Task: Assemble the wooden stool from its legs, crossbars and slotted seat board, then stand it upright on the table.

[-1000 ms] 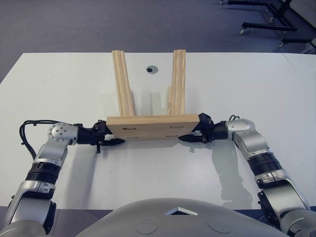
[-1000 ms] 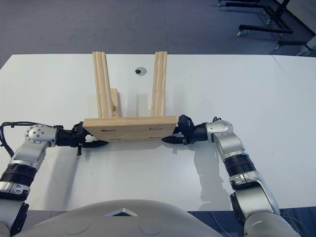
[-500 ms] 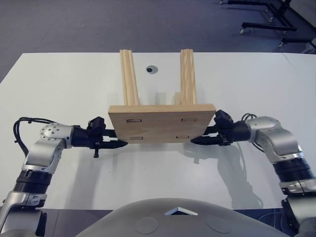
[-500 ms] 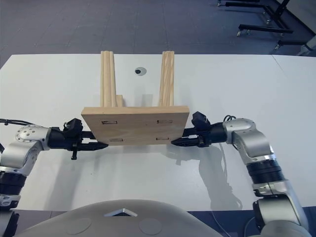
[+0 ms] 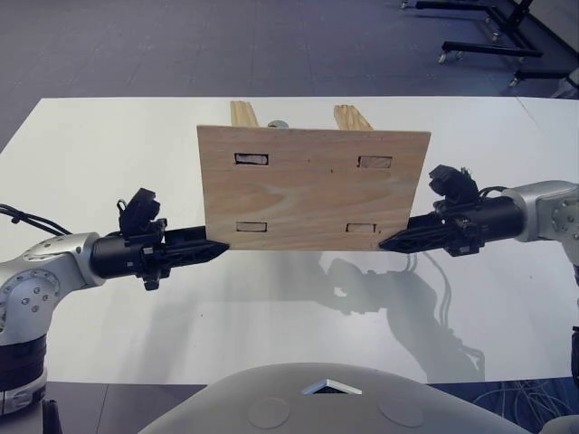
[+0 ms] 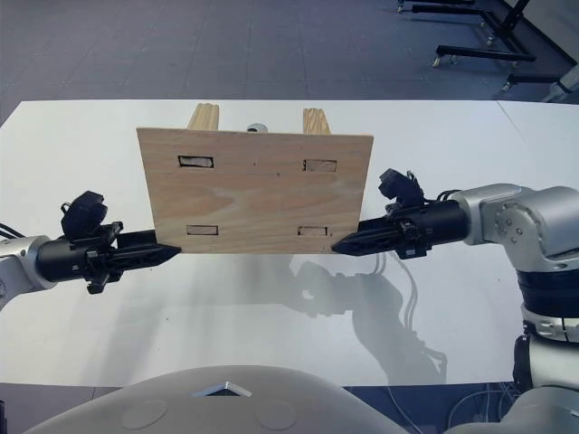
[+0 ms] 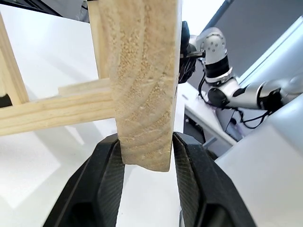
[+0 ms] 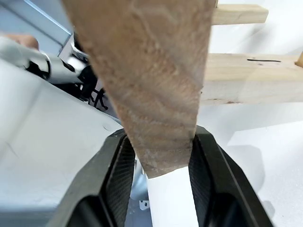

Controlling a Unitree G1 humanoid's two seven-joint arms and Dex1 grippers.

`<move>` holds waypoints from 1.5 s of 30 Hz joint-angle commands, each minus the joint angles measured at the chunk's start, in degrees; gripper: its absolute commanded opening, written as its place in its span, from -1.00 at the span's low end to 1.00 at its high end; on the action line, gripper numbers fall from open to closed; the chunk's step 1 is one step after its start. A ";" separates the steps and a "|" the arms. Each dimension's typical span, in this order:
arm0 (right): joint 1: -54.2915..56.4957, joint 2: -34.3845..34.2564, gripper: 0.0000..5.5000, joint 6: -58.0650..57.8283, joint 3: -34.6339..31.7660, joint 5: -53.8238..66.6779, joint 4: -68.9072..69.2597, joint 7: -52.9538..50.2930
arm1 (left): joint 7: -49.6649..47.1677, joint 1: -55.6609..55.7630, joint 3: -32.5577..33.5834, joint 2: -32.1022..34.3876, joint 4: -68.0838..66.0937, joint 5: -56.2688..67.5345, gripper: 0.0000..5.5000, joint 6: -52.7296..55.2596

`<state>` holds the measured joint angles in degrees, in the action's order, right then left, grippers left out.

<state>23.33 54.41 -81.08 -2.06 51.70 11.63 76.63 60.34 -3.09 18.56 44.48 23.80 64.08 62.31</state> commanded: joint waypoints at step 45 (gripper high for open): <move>29.29 0.72 0.32 -11.41 19.11 24.40 -26.74 -10.59 | -31.19 -13.12 -3.11 9.49 3.77 48.89 0.85 -2.53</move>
<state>51.44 55.25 -92.31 17.91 75.50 -15.13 66.77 30.08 -16.15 15.96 52.90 26.74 112.48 60.38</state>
